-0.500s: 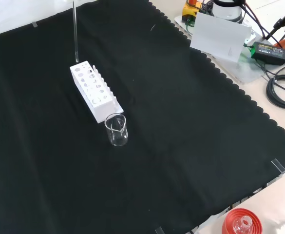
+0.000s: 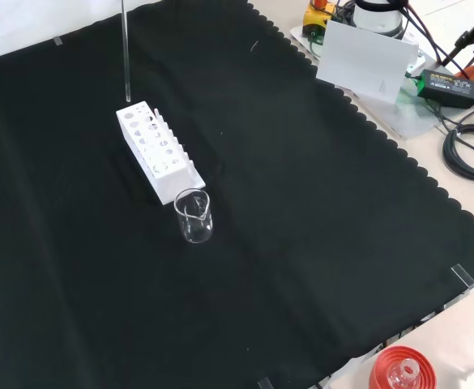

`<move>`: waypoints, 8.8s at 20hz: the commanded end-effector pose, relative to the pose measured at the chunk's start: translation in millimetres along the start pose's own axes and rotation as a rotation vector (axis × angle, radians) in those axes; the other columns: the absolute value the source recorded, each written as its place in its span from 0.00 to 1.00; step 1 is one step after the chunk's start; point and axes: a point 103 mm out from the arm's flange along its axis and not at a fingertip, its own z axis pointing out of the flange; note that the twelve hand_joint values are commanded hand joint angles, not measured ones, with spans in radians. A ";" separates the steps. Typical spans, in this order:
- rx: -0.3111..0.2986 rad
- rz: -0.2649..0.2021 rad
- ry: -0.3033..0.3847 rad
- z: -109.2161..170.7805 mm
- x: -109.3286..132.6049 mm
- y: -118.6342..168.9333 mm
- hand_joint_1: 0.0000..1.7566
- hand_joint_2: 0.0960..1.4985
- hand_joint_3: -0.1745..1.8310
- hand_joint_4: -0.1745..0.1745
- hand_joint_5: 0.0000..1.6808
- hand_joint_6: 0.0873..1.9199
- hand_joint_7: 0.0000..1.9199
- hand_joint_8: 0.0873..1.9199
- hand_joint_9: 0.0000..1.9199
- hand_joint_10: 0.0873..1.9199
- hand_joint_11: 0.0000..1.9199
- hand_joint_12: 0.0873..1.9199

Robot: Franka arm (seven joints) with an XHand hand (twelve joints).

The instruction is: Stir in the beaker to the left of the white test tube rack with the glass rod.

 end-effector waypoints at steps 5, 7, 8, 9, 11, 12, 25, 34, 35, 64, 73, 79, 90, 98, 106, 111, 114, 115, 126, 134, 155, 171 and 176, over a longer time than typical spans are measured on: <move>-0.010 -0.070 0.017 -13.1 37.9 11.8 0.76 0.68 0.00 0.00 0.83 0.00 0.73 0.27 0.91 0.22 0.84 0.34; -0.013 -0.100 0.017 -17.9 53.0 15.2 0.76 0.68 0.00 0.00 0.83 0.00 0.73 0.27 0.91 0.22 0.84 0.34; -0.014 -0.118 0.018 -20.7 62.0 17.0 0.76 0.68 0.00 0.00 0.83 0.00 0.73 0.27 0.91 0.22 0.84 0.34; -0.018 -0.134 0.018 -23.4 70.4 18.7 0.76 0.68 0.00 0.00 0.83 0.00 0.73 0.27 0.91 0.22 0.84 0.34; -0.029 -0.160 0.026 -29.0 86.5 22.0 0.76 0.68 0.00 0.00 0.83 0.00 0.73 0.27 0.91 0.22 0.84 0.34; -0.032 -0.176 0.029 -31.8 94.7 23.4 0.76 0.68 0.00 0.00 0.83 0.00 0.73 0.27 0.91 0.22 0.84 0.34; -0.061 -0.305 0.027 -52.7 163.4 41.4 0.76 0.68 0.00 0.00 0.83 0.00 0.73 0.27 0.91 0.22 0.84 0.34; -0.067 -0.363 0.025 -57.6 193.7 46.7 0.76 0.68 0.00 0.00 0.83 0.00 0.73 0.27 0.91 0.22 0.84 0.34; -0.068 -0.371 0.027 -56.7 196.3 47.3 0.76 0.68 0.00 0.00 0.83 0.00 0.73 0.27 0.91 0.22 0.84 0.34; -0.017 -0.398 0.067 20.1 198.1 80.7 0.76 0.68 0.00 0.00 0.83 0.00 0.73 0.27 0.91 0.22 0.84 0.34; -0.019 -0.413 0.069 41.9 200.1 84.9 0.76 0.68 0.00 0.00 0.83 0.00 0.73 0.27 0.91 0.22 0.84 0.34; -0.010 -0.415 0.062 58.8 200.6 91.5 0.76 0.68 0.00 0.00 0.83 0.00 0.73 0.27 0.91 0.22 0.84 0.34; -0.011 -0.396 0.073 84.6 192.9 90.0 0.76 0.68 0.00 0.00 0.84 0.00 0.73 0.27 0.91 0.22 0.84 0.34; -0.003 -0.411 0.088 82.8 212.7 76.2 0.76 0.68 0.00 0.00 0.84 0.00 0.73 0.27 0.91 0.22 0.84 0.34; 0.022 -0.439 0.099 83.8 226.1 85.3 0.76 0.68 0.00 0.00 0.84 0.00 0.73 0.27 0.91 0.22 0.84 0.34; 0.018 -0.457 0.111 84.3 223.2 99.9 0.76 0.68 0.00 0.00 0.84 0.00 0.73 0.27 0.91 0.21 0.84 0.34; 0.012 -0.463 0.107 83.6 218.7 106.0 0.76 0.68 0.00 0.00 0.84 0.00 0.73 0.27 0.91 0.21 0.84 0.34; 0.010 -0.461 0.107 83.3 215.7 106.5 0.76 0.68 0.00 0.00 0.84 0.00 0.73 0.27 0.91 0.21 0.84 0.34; 0.008 -0.418 0.101 82.7 192.5 79.5 0.76 0.68 0.00 0.00 0.84 0.00 0.73 0.27 0.91 0.21 0.84 0.34; 0.015 -0.430 0.105 82.6 212.9 65.2 0.76 0.68 0.00 0.00 0.84 0.00 0.73 0.27 0.91 0.21 0.84 0.34; 0.041 -0.432 0.106 96.7 196.7 114.1 0.76 0.68 0.00 0.00 0.84 0.00 0.73 0.27 0.91 0.21 0.84 0.34; 0.053 -0.431 0.075 88.0 224.6 72.2 0.76 0.68 0.00 0.00 0.84 0.00 0.73 0.27 0.91 0.21 0.84 0.34; 0.047 -0.459 0.082 82.6 240.8 76.0 0.76 0.68 0.00 0.00 0.84 0.00 0.73 0.27 0.91 0.21 0.84 0.34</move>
